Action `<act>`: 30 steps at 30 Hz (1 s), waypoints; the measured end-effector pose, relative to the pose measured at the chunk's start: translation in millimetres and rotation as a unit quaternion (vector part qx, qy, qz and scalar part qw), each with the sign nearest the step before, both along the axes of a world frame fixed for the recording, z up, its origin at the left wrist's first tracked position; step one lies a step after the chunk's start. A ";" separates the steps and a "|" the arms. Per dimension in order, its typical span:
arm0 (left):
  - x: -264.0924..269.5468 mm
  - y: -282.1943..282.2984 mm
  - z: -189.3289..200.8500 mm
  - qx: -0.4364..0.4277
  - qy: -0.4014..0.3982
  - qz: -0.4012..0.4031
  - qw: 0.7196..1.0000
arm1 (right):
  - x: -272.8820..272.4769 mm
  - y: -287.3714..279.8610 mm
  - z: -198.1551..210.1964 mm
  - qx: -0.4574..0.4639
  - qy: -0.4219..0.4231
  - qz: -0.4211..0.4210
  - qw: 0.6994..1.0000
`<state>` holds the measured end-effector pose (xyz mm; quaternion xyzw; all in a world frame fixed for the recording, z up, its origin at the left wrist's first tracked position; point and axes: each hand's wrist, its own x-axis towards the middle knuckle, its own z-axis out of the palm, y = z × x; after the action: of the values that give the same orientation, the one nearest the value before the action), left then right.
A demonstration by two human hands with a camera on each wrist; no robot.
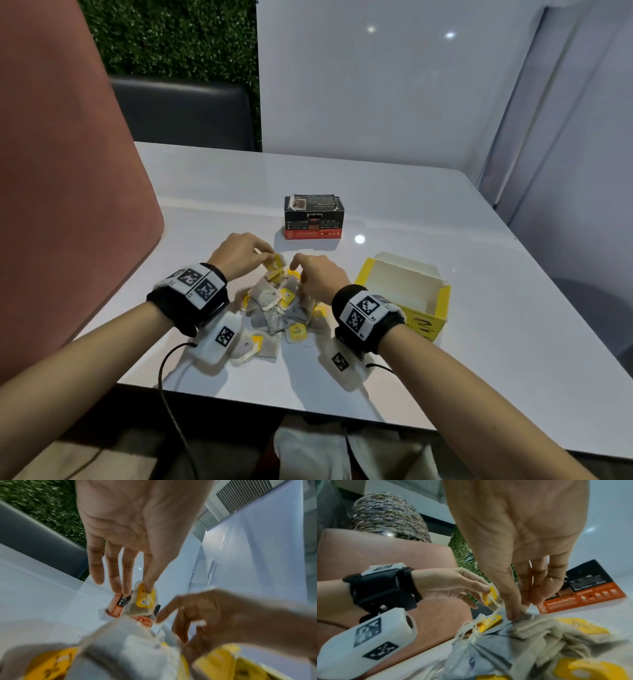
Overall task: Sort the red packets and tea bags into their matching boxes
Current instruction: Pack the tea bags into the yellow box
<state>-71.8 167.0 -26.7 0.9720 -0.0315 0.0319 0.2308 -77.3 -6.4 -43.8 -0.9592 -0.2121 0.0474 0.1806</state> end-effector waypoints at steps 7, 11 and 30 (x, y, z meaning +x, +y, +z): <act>-14.9 18.4 10.0 -0.408 0.049 0.076 0.909 | -1.0 -12.0 5.0 0.134 0.076 -0.039 0.987; -22.9 22.5 7.5 -0.590 0.128 0.094 0.792 | -1.4 -24.7 10.8 0.293 0.180 -0.101 0.933; -55.6 -31.2 -1.7 -0.607 0.167 0.083 0.772 | -27.0 -8.4 2.2 0.643 0.362 -0.120 0.664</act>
<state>-127.3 135.8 -28.4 0.6187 0.1140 -0.0996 0.7709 -104.4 -14.8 -41.7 -0.5296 0.0091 0.2206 0.8190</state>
